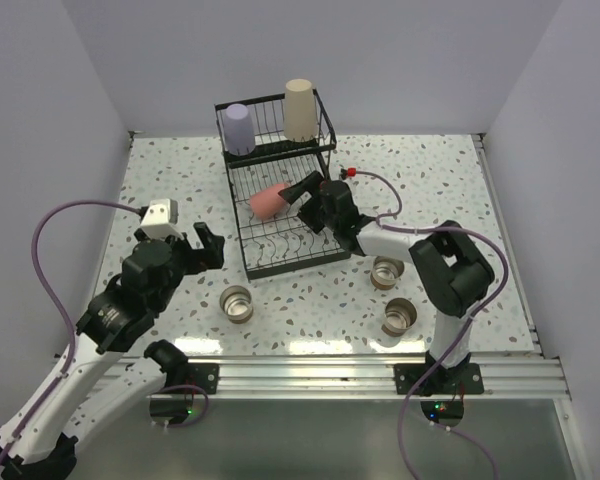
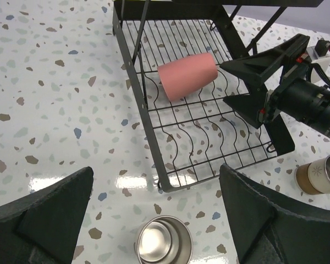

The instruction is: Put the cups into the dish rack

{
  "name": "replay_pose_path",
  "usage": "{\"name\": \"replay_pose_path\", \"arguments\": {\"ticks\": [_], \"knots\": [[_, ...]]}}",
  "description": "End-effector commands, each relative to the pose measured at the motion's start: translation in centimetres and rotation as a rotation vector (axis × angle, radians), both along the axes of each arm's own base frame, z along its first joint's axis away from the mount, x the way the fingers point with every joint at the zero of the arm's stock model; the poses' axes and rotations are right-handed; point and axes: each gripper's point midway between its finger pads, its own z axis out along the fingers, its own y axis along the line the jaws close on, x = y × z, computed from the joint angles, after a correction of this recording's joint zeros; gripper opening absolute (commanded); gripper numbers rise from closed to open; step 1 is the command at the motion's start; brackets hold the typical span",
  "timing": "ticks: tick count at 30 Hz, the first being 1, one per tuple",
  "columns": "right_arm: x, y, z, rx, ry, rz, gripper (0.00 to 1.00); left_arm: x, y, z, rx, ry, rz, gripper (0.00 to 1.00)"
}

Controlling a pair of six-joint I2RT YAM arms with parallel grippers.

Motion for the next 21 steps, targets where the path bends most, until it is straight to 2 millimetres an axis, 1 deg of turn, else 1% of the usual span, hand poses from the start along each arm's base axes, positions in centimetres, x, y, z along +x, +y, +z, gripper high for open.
{"name": "replay_pose_path", "arguments": {"ticks": [1, 2, 3, 7, 10, 13, 15, 16, 19, 21], "knots": [[2.6, 0.7, 3.0, 0.077, -0.108, -0.094, 0.98, -1.0, 0.3, 1.5, 0.036, -0.029, -0.047, 1.00], [2.7, 0.9, 2.8, 0.074, -0.105, -0.098, 0.98, -1.1, 0.4, 1.8, 0.036, -0.040, -0.051, 1.00], [3.3, 1.0, 2.6, 0.070, -0.107, -0.116, 0.98, -1.2, 0.5, 1.7, 0.043, -0.041, -0.055, 1.00], [3.5, 2.0, 1.9, 0.059, -0.111, -0.136, 0.98, -1.6, 0.8, 1.8, 0.056, -0.053, -0.060, 1.00], [3.7, 2.2, 1.1, 0.043, -0.111, -0.161, 0.98, -1.7, 0.8, 2.1, 0.048, -0.062, -0.068, 1.00], [4.1, 1.9, 0.3, 0.035, -0.110, -0.199, 0.98, -2.0, 0.7, 2.3, 0.035, -0.069, -0.079, 1.00], [4.3, 2.0, 0.0, 0.035, -0.114, -0.213, 0.98, -2.2, 0.5, 2.5, 0.022, -0.074, -0.089, 1.00], [4.3, 2.2, -0.5, 0.030, -0.107, -0.214, 0.98, -2.3, 0.5, 2.7, 0.014, -0.080, -0.092, 1.00], [4.6, 2.7, -0.4, 0.037, -0.118, -0.230, 0.98, -2.5, 0.5, 2.9, 0.015, -0.084, -0.105, 1.00], [4.9, 2.9, -0.8, 0.034, -0.122, -0.243, 0.98, -2.6, 0.4, 3.0, 0.020, -0.085, -0.113, 1.00]]}}
